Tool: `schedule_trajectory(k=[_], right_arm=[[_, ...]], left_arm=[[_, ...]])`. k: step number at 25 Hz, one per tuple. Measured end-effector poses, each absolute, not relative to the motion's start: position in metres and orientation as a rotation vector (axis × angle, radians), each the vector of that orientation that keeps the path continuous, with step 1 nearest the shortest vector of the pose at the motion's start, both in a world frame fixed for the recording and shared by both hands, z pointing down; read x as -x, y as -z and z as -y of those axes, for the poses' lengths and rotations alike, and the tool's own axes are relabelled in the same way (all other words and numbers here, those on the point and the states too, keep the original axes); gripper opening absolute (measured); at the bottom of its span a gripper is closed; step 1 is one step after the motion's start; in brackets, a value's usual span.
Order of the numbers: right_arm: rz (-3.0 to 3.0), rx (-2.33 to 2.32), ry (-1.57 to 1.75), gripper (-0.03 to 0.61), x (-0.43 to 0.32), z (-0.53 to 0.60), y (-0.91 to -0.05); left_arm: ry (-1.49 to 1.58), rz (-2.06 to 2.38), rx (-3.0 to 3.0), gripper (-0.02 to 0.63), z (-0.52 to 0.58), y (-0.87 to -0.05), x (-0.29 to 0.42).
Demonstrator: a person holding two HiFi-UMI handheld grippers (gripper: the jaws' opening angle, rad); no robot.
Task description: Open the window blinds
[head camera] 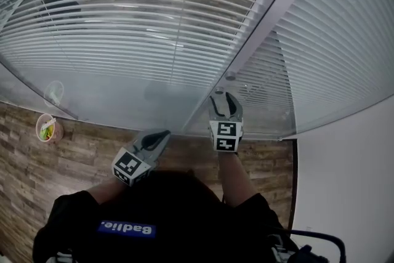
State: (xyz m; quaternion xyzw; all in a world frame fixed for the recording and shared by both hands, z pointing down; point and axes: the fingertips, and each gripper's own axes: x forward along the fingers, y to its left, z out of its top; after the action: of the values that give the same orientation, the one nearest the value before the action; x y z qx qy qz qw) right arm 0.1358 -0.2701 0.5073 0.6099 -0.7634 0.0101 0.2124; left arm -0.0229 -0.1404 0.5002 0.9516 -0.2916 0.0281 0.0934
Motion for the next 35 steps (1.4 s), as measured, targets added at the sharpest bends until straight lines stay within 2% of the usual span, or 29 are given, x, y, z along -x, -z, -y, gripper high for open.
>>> schedule_trajectory(k=[3, 6, 8, 16, 25, 35], right_arm=[[2.371, -1.830, -0.446, 0.225, -0.145, 0.273, -0.502], [2.509, -1.894, -0.692, 0.192, -0.149, 0.278, -0.496], [2.528, -1.919, -0.755, 0.140, -0.149, 0.280, -0.493], [2.187, -1.823, -0.195, 0.124, -0.141, 0.280, -0.492], [1.878, -1.619, 0.252, 0.123, -0.130, 0.278, -0.501], [1.700, -1.495, 0.486, 0.123, -0.128, 0.278, -0.499]], left_arm=[[-0.089, 0.860, -2.823, 0.000, 0.138, -0.502, 0.022], [-0.094, 0.855, -2.824, 0.000, 0.137, -0.502, 0.022], [-0.092, 0.853, -2.823, 0.000, 0.136, -0.502, 0.022], [-0.083, 0.859, -2.817, 0.000, 0.137, -0.502, 0.023], [-0.091, 0.858, -2.816, 0.000, 0.138, -0.509, 0.026], [-0.096, 0.849, -2.819, -0.002, 0.141, -0.505, 0.026]])
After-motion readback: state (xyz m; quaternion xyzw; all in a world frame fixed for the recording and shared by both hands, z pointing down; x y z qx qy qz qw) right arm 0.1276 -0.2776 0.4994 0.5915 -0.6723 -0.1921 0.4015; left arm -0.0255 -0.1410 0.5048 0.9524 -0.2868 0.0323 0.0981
